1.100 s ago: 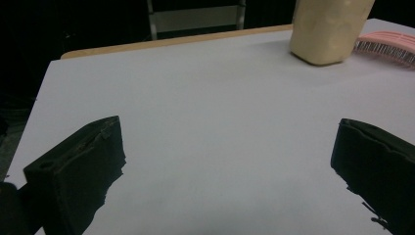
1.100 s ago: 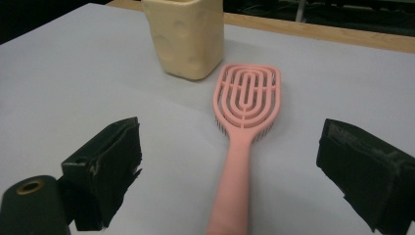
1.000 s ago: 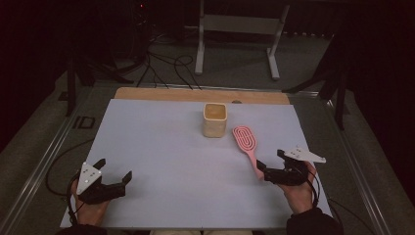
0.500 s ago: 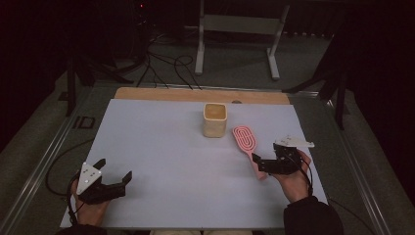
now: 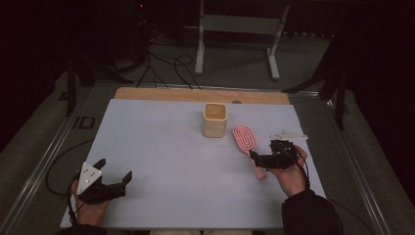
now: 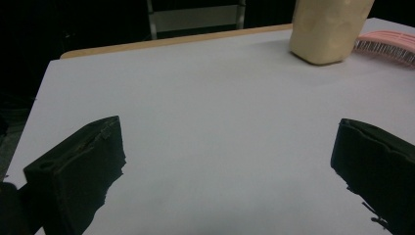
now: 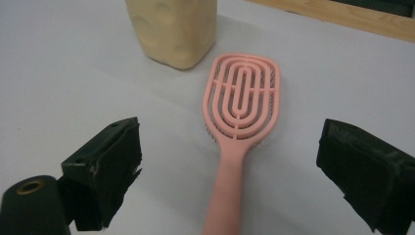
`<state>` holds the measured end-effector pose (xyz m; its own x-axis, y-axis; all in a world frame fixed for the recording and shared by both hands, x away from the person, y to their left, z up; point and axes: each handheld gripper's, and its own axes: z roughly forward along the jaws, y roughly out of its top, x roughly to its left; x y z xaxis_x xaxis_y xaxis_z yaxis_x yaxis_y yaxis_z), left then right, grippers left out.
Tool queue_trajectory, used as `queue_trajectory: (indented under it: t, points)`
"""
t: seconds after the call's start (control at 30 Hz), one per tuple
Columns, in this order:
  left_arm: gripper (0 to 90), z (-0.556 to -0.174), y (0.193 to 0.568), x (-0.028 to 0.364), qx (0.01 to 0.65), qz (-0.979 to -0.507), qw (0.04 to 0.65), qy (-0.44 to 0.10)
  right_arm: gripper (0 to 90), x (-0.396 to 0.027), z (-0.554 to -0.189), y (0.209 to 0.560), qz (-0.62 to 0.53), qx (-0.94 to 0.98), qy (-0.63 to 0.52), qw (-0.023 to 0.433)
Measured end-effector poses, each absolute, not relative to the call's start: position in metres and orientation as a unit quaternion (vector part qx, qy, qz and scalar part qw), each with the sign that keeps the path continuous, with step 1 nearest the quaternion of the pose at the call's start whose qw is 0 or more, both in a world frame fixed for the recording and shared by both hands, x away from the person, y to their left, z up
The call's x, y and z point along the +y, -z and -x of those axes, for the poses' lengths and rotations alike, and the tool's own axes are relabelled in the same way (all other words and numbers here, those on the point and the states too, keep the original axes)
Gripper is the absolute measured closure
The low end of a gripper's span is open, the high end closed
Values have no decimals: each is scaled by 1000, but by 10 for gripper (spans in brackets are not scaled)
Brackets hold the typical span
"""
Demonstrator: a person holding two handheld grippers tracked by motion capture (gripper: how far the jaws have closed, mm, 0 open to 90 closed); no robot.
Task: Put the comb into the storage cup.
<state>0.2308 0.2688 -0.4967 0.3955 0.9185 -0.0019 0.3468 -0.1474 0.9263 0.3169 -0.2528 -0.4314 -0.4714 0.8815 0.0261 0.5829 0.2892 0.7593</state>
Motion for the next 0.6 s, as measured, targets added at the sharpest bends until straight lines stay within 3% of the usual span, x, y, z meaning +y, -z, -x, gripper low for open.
queue_trajectory:
  t: [0.6]
  points:
    - [3,-231,497,269,457,-693,466,-305,92,-243,-335,439,-479,793,-326,187]
